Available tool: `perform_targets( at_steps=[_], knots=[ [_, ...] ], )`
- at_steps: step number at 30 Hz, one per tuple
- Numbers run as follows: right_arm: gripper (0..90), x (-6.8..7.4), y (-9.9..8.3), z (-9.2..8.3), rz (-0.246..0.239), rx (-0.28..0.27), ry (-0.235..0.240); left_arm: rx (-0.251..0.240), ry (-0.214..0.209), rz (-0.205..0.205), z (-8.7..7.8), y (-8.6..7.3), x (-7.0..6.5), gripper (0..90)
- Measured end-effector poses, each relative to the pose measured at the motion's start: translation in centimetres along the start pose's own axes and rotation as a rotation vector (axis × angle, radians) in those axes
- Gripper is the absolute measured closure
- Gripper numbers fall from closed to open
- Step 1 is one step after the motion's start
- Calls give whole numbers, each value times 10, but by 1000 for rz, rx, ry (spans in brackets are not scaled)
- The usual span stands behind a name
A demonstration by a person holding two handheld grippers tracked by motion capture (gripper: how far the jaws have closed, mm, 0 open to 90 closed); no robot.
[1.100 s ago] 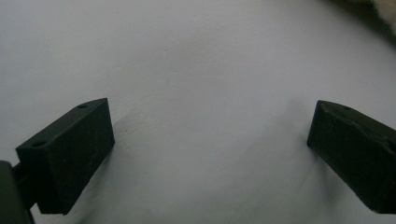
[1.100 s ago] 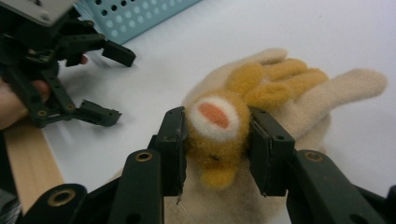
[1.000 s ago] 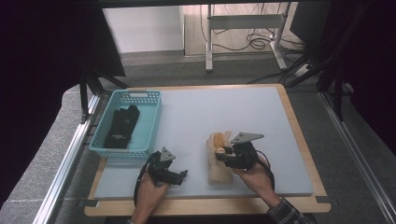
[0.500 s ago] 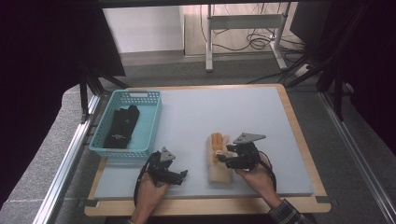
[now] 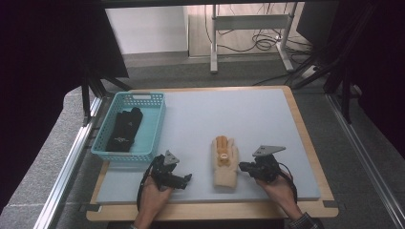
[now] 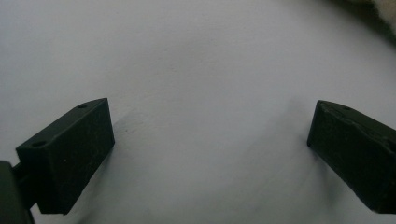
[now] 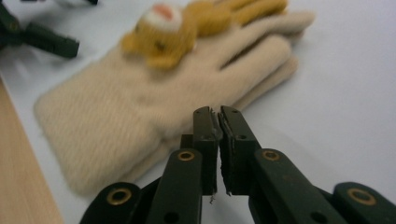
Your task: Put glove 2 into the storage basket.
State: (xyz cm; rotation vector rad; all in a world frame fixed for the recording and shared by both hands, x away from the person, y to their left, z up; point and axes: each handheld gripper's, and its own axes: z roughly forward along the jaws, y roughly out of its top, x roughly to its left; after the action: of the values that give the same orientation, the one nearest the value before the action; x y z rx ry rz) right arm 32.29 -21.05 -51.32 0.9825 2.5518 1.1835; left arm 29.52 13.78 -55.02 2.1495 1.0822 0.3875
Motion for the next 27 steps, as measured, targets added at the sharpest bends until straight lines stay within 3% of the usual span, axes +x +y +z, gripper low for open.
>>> perform_targets(
  at_steps=[12,24,27],
  knots=[
    [861,14,-9,16,-29,21,61,0,-1,-1,0,0,0,8],
    [850,33,3,41,-59,11,103,-3,-5,-16,-1,-1,2,22],
    [850,37,7,47,-61,8,107,4,-8,-3,-4,-3,3,29]
  ],
)
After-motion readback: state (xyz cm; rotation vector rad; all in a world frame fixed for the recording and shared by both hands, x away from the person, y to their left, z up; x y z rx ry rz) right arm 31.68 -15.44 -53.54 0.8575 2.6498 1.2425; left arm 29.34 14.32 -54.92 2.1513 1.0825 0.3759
